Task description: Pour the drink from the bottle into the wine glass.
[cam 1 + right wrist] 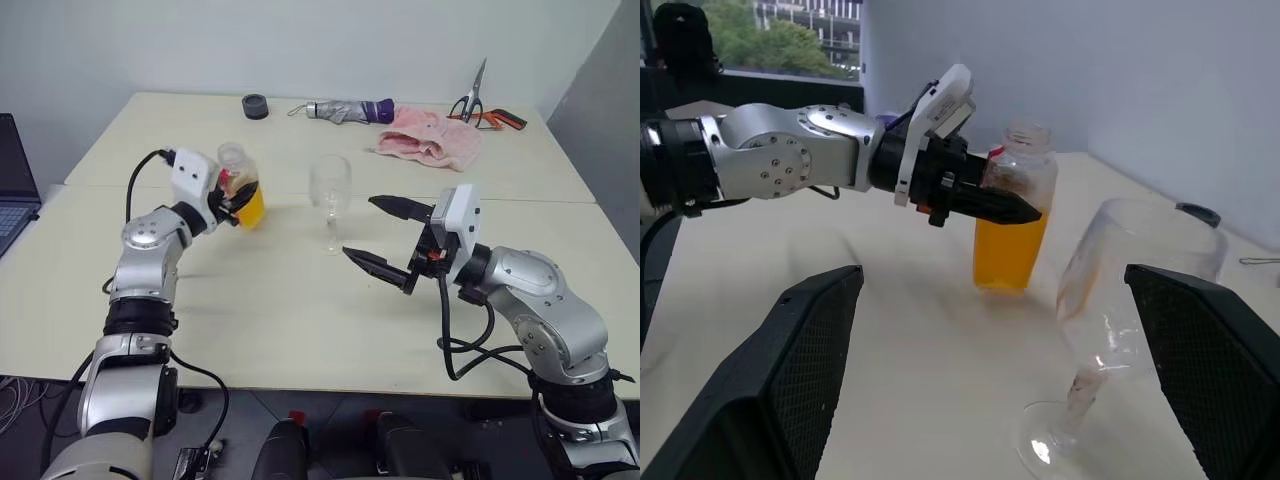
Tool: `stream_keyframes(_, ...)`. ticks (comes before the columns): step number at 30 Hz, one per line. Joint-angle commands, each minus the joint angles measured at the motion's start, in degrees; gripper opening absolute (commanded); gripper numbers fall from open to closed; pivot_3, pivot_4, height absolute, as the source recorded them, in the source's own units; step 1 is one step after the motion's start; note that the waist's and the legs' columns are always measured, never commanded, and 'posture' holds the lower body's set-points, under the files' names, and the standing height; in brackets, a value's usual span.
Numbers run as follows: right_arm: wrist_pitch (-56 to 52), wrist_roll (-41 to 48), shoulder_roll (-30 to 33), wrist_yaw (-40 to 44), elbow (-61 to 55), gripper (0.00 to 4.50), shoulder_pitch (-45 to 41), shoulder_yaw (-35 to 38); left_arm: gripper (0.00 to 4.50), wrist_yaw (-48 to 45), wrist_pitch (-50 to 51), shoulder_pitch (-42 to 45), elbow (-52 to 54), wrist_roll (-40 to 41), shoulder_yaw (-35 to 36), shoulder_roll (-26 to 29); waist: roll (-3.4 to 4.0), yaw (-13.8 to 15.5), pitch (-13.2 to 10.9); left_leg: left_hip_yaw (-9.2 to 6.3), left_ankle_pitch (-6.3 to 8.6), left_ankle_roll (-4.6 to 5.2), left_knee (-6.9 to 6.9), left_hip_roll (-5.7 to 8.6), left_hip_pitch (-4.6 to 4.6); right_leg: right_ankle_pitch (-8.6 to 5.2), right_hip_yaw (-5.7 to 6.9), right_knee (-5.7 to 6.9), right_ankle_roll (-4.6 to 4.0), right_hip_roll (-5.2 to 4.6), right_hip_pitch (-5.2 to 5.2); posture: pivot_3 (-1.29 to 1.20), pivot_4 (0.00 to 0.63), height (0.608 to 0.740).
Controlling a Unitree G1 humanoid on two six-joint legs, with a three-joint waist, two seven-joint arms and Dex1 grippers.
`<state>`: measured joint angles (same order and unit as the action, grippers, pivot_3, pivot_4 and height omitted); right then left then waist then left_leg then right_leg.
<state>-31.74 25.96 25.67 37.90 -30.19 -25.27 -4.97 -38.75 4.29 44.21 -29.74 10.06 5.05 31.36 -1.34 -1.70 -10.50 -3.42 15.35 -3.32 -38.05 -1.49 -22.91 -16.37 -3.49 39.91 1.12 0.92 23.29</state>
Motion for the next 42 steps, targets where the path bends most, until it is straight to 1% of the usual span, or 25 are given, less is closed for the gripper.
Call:
stream_keyframes(1,0.1,-0.5,-1.1,-3.8,-1.5,4.5,-1.1,2.0,1.85,-1.1,-1.2,4.5,2.9,-1.1,-1.2,0.4,0.0,-0.1,0.0,0.01,0.0,0.0,0.01,0.02,0.0,0.0,0.0,0.0,0.0,0.01,0.0,0.0,0.15,0.74)
stream_keyframes(5,2.0,-2.9,-2.1,-7.1,-0.5,4.5,-0.2,2.2,1.85,-2.3,-6.1,9.0,-0.1,-5.0,-4.7,0.3,0.0,-0.1,0.0,0.04,0.0,0.0,0.02,0.02,0.01,0.0,-0.03,0.02,0.0,0.03,0.02,0.0,0.15,0.74)
stream_keyframes(10,0.0,-0.9,-2.1,-6.9,-0.3,4.5,0.2,2.6,1.85,-1.6,-15.6,14.4,-7.7,-10.5,-8.1,0.2,0.0,-0.1,0.0,0.09,0.0,0.01,0.03,0.06,0.01,0.0,-0.06,0.0,0.0,0.03,0.03,0.0,0.15,0.74)
stream_keyframes(20,0.2,-2.2,-1.7,-8.2,-0.5,4.5,1.3,2.6,1.85,2.4,-30.6,20.6,-19.0,-18.3,-12.0,-0.4,0.0,-0.1,0.0,0.11,0.01,0.01,0.05,0.07,-0.02,0.0,-0.07,-0.02,0.0,0.02,0.06,0.0,0.15,0.74)
stream_keyframes(28,1.0,-3.2,-1.5,-8.7,-0.8,4.5,2.3,2.2,1.85,6.1,-38.2,23.7,-23.1,-23.3,-14.0,0.1,-0.01,-0.1,0.0,0.11,0.01,0.02,0.05,0.08,-0.03,0.0,-0.08,-0.01,0.0,0.02,0.07,0.0,0.15,0.74)
stream_keyframes(36,1.4,-4.5,-2.2,-9.2,-0.6,4.5,2.5,2.1,1.84,8.8,-43.2,26.2,-26.6,-28.0,-15.8,0.8,-0.01,-0.1,0.0,0.12,0.01,0.02,0.05,0.08,-0.02,0.0,-0.08,-0.01,0.0,0.03,0.07,0.0,0.15,0.74)
stream_keyframes(42,3.0,-3.6,-2.5,-8.4,-0.9,4.5,3.8,2.7,1.84,12.4,-47.1,28.0,-28.6,-32.6,-18.1,2.3,-0.01,-0.1,0.0,0.11,0.01,0.02,0.05,0.09,-0.03,0.0,-0.07,0.0,0.0,0.03,0.07,0.0,0.15,0.74)
